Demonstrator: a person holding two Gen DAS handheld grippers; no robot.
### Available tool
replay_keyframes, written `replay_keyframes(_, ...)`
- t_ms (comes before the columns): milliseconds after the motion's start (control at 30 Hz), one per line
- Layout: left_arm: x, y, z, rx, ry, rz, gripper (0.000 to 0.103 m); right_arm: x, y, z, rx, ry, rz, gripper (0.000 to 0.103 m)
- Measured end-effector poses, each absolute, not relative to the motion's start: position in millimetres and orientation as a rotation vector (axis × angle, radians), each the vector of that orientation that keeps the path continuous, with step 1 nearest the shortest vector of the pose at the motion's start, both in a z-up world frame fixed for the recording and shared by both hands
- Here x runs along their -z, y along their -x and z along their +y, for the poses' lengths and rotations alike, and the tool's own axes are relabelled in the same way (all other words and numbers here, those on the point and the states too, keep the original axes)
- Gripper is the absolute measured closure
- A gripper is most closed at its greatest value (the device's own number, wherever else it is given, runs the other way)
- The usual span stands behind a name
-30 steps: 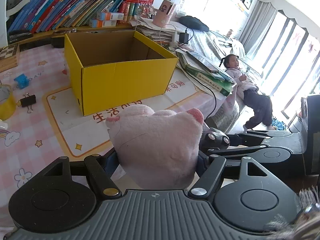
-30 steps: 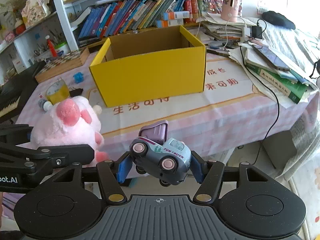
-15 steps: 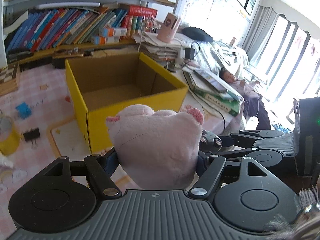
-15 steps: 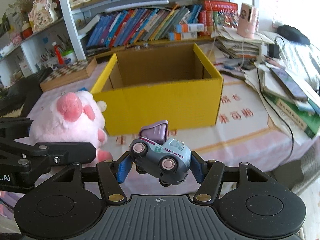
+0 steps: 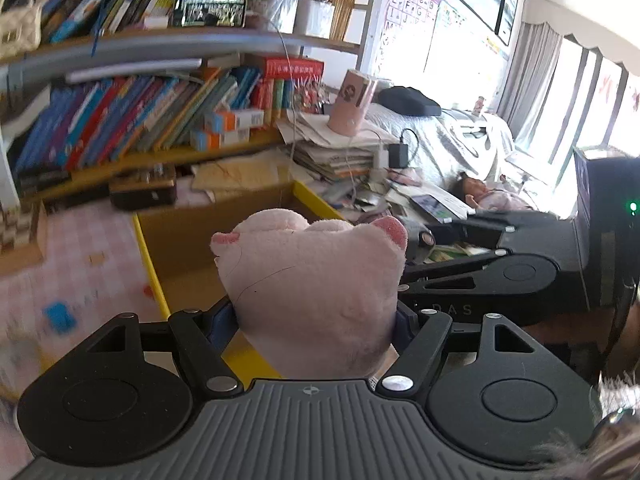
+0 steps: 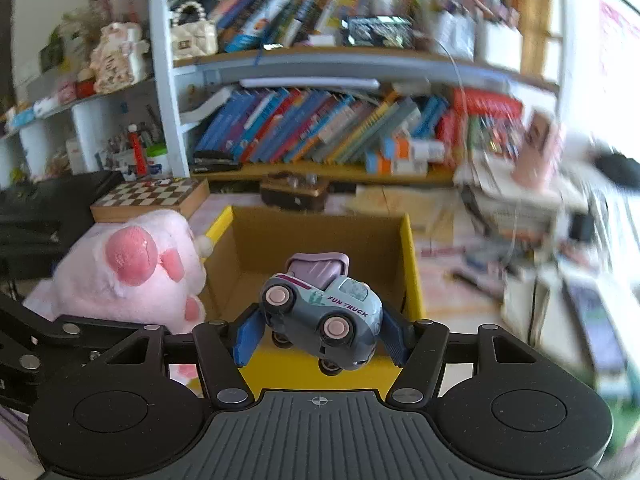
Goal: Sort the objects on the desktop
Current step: 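Lower the pig into the yellow box with the left tool while the right tool releases the truck inside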
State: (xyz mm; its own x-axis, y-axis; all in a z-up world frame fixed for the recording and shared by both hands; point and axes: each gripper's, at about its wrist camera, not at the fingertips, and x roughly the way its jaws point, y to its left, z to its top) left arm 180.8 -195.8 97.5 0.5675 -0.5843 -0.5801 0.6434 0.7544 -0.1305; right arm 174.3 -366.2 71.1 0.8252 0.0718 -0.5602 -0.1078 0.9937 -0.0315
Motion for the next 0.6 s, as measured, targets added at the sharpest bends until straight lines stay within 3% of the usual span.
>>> replay_keyframes(300, -104, -251, -233, 0.669, -0.247, 0.644, 0.033, -67, -254, -379, -0.23, 0.344, 0.579, 0.041)
replay_keyframes(600, -67, -330, -266, 0.573, -0.401, 0.754, 0.033, -10, -315, -357, -0.389, 0.658, 0.68, 0.041)
